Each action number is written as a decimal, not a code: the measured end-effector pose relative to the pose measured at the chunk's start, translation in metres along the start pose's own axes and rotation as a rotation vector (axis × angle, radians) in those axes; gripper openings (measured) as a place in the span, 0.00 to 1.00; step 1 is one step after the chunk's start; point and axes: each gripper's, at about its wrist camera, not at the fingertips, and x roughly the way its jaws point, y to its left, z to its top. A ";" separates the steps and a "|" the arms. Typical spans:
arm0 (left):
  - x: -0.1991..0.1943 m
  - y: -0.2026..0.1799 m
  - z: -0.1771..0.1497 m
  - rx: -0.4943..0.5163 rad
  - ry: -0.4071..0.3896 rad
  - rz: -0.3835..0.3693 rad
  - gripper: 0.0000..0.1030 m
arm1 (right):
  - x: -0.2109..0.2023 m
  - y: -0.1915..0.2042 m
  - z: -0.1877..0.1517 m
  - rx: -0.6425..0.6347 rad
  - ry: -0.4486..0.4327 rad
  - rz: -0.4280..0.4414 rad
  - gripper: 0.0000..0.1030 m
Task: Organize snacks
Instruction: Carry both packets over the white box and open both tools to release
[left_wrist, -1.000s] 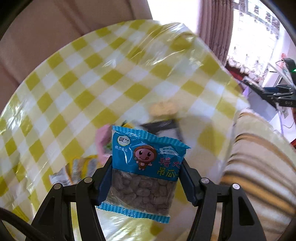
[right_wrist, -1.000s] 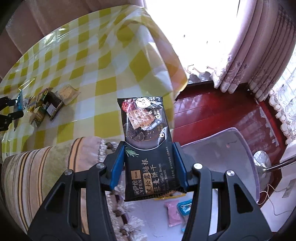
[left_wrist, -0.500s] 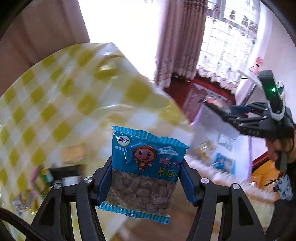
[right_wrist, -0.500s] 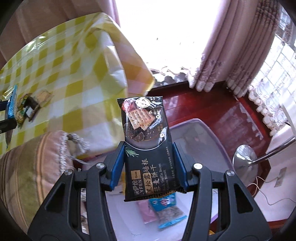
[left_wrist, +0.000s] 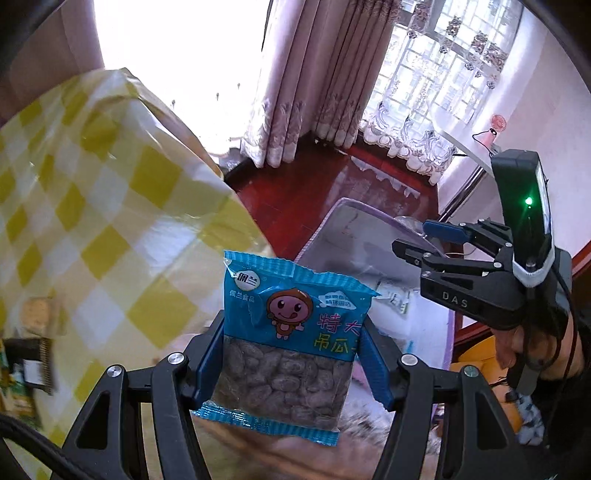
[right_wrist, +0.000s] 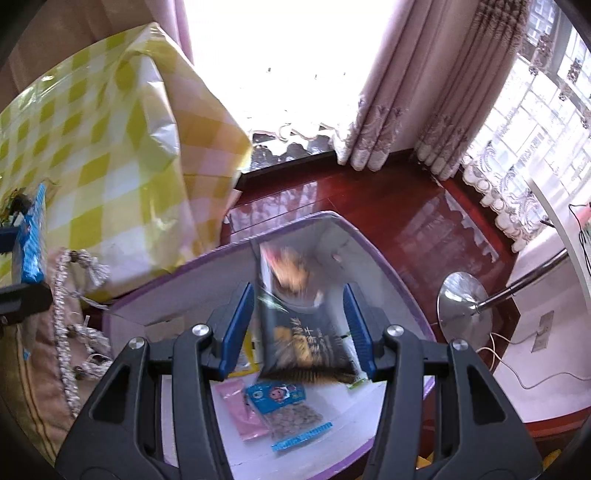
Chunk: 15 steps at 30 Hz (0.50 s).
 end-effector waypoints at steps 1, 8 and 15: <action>0.005 -0.006 0.001 0.000 0.005 -0.006 0.64 | 0.001 -0.003 0.000 0.008 0.002 -0.002 0.52; 0.026 -0.029 0.000 0.012 0.044 -0.031 0.64 | 0.007 -0.019 -0.007 0.039 0.024 -0.014 0.52; 0.033 -0.031 -0.001 -0.003 0.063 -0.047 0.64 | 0.012 -0.022 -0.008 0.054 0.042 -0.021 0.56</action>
